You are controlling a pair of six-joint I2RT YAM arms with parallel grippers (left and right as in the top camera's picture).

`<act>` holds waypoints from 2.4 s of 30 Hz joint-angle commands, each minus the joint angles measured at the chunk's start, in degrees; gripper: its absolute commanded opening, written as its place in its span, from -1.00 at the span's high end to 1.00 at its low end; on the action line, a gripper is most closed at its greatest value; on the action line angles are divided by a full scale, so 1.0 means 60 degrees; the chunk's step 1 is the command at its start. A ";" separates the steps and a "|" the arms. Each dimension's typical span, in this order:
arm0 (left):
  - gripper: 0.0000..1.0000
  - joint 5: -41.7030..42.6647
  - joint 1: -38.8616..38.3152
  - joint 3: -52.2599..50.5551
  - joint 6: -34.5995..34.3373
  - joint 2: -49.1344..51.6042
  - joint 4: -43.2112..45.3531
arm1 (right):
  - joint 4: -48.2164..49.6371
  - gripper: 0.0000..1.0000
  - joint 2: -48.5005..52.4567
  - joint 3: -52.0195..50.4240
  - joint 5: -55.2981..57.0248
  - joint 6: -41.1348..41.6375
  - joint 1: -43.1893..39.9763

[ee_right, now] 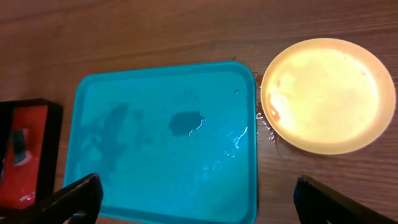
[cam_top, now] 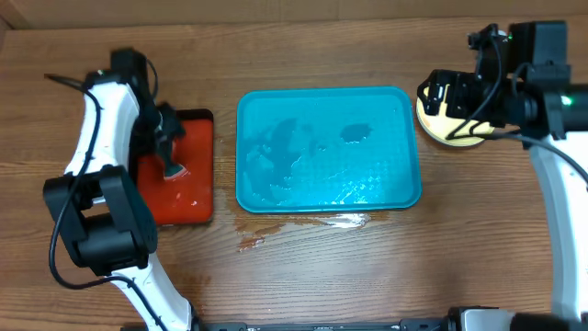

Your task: Clean dirty plates on tray and stack at the side

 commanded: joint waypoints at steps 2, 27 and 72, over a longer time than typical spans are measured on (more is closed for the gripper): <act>-0.52 0.1107 0.0033 0.0758 0.0412 -0.1020 -0.0528 | -0.0576 -1.00 -0.0965 0.0047 0.0157 -0.0087 0.0055; -0.99 0.0914 -0.0011 -0.6787 -0.0448 -1.1624 0.1563 | 0.1566 -1.00 -0.6069 -0.5060 -0.0102 -0.0637 0.0055; -1.00 0.0911 -0.0011 -0.6958 -0.1144 -1.1675 0.1413 | 0.2688 -1.00 -0.7304 -0.7140 -0.0900 -0.1002 0.0098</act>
